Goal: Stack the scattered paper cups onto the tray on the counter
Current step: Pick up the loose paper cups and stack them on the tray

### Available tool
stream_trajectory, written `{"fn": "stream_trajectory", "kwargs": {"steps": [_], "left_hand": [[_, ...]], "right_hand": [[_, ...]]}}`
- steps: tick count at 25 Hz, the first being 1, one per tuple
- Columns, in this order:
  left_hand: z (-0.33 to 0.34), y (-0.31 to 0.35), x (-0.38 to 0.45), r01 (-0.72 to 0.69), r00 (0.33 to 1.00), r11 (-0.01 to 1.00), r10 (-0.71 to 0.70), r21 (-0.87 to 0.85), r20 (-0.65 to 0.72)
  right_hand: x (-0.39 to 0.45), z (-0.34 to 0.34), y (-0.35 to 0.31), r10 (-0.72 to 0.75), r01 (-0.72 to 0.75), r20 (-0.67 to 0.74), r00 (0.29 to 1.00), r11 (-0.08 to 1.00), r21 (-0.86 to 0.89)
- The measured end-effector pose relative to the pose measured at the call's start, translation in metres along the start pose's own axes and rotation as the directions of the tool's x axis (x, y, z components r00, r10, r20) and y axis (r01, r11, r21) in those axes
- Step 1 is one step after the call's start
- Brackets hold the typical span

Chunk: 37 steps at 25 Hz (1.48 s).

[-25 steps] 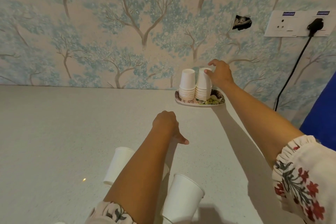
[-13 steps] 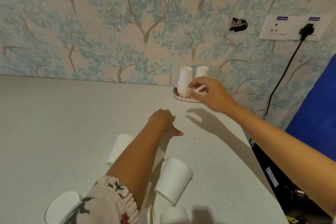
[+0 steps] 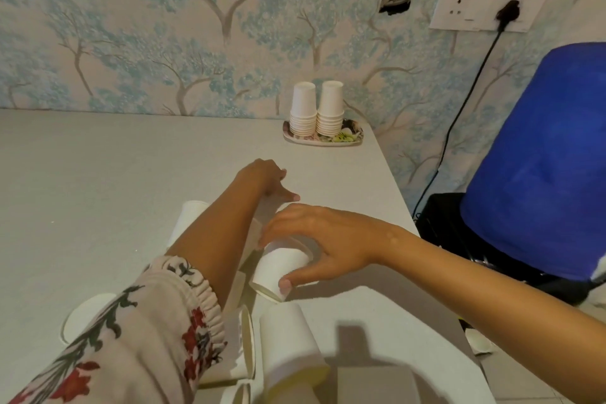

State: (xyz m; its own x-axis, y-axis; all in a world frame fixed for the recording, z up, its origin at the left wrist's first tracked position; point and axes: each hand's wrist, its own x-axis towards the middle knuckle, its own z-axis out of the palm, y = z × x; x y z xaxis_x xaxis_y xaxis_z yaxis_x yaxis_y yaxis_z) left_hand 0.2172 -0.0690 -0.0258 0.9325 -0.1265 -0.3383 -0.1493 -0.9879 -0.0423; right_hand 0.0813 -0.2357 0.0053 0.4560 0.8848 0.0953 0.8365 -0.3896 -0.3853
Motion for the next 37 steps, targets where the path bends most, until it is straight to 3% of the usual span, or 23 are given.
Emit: {"fn": "stream_trajectory", "kwargs": {"steps": [5,9,13,15,18,22,26,31,33,37], "left_hand": [[0.0,-0.002,0.006,-0.003,1.0,1.0,0.003,0.0,0.001],[0.002,-0.002,0.006,-0.011,1.0,1.0,0.011,0.0,-0.017],[-0.002,-0.005,0.005,-0.003,0.999,0.999,0.001,-0.052,-0.053],[-0.005,-0.007,0.008,0.034,0.994,0.984,-0.052,-0.175,-0.098],[-0.008,-0.006,0.004,0.03,0.992,0.98,-0.053,-0.194,-0.111],[-0.007,-0.004,0.002,-0.053,0.996,0.996,0.047,-0.078,-0.08],[0.0,-0.006,0.012,-0.039,0.995,0.999,0.038,-0.013,-0.09],[0.002,-0.006,0.017,-0.034,0.994,0.999,0.031,-0.028,-0.106],[0.002,-0.005,0.016,-0.043,0.993,0.999,0.04,-0.025,-0.11],[0.006,-0.007,0.014,-0.044,0.988,0.997,0.033,-0.071,-0.151]], "right_hand": [[0.004,0.01,-0.003,-0.103,0.118,0.099,0.99,0.981,-0.155],[0.002,0.01,0.002,-0.074,0.081,0.077,0.994,0.992,-0.092],[0.0,-0.021,0.016,0.049,-0.04,-0.077,0.996,0.993,0.109],[0.002,-0.038,0.026,0.102,-0.074,-0.175,0.979,0.984,0.161],[0.013,-0.053,0.044,0.196,-0.136,-0.272,0.942,0.965,0.222],[0.035,-0.063,0.084,0.346,-0.229,-0.429,0.834,0.926,0.301],[0.068,-0.079,0.134,0.497,-0.312,-0.586,0.64,0.865,0.393],[0.117,-0.115,0.185,0.508,-0.366,-0.742,0.436,0.854,0.37],[0.135,-0.126,0.201,0.529,-0.409,-0.748,0.401,0.834,0.371],[0.164,-0.131,0.225,0.554,-0.462,-0.715,0.426,0.813,0.355]]}}
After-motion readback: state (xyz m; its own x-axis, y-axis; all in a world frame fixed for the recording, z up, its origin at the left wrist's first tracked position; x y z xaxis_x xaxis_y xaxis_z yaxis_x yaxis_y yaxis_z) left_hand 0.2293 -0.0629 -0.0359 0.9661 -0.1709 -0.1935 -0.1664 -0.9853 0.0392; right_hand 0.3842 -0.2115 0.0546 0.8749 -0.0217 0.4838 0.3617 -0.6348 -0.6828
